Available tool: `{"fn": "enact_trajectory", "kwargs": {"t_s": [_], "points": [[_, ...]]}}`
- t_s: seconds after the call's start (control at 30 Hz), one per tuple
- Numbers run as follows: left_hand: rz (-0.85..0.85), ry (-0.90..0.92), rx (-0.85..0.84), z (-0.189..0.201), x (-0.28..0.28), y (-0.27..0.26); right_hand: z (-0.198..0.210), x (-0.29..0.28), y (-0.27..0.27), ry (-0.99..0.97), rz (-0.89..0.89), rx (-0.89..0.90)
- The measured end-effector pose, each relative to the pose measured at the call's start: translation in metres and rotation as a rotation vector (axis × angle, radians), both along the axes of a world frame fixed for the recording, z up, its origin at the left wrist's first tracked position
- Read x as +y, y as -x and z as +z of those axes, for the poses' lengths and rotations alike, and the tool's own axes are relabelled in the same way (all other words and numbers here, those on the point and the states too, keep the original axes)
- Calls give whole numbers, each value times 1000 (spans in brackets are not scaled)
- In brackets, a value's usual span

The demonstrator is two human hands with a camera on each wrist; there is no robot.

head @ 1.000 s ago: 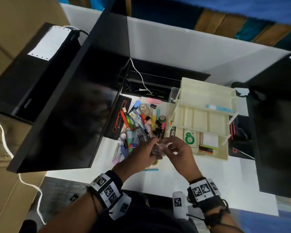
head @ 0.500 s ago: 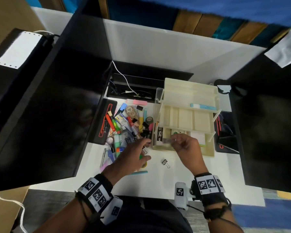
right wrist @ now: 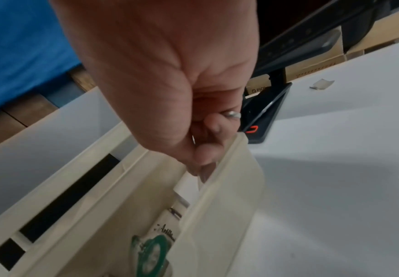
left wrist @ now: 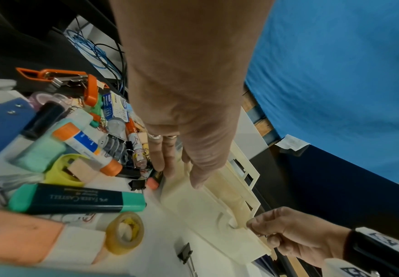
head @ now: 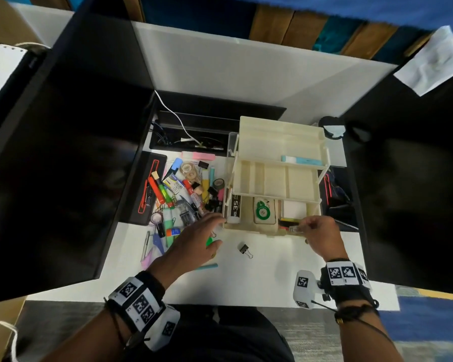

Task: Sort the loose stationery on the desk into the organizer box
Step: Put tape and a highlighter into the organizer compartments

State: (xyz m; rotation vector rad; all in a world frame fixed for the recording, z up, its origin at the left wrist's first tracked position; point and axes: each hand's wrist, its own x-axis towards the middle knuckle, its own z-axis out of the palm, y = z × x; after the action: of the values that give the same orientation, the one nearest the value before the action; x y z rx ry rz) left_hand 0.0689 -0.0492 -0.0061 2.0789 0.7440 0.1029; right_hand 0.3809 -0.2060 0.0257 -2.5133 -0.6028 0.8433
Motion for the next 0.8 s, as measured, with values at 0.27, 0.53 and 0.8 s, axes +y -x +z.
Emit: {"fn": "enact_trajectory", "kwargs": {"t_s": [0.27, 0.53, 0.8], "points": [[-14, 33, 100, 3, -2, 5, -3, 8, 1, 16, 24, -84], [2, 11, 82, 0, -4, 4, 5, 40, 36, -99, 227, 50], [-7, 19, 78, 0, -5, 7, 0, 54, 44, 174, 240, 36]]}}
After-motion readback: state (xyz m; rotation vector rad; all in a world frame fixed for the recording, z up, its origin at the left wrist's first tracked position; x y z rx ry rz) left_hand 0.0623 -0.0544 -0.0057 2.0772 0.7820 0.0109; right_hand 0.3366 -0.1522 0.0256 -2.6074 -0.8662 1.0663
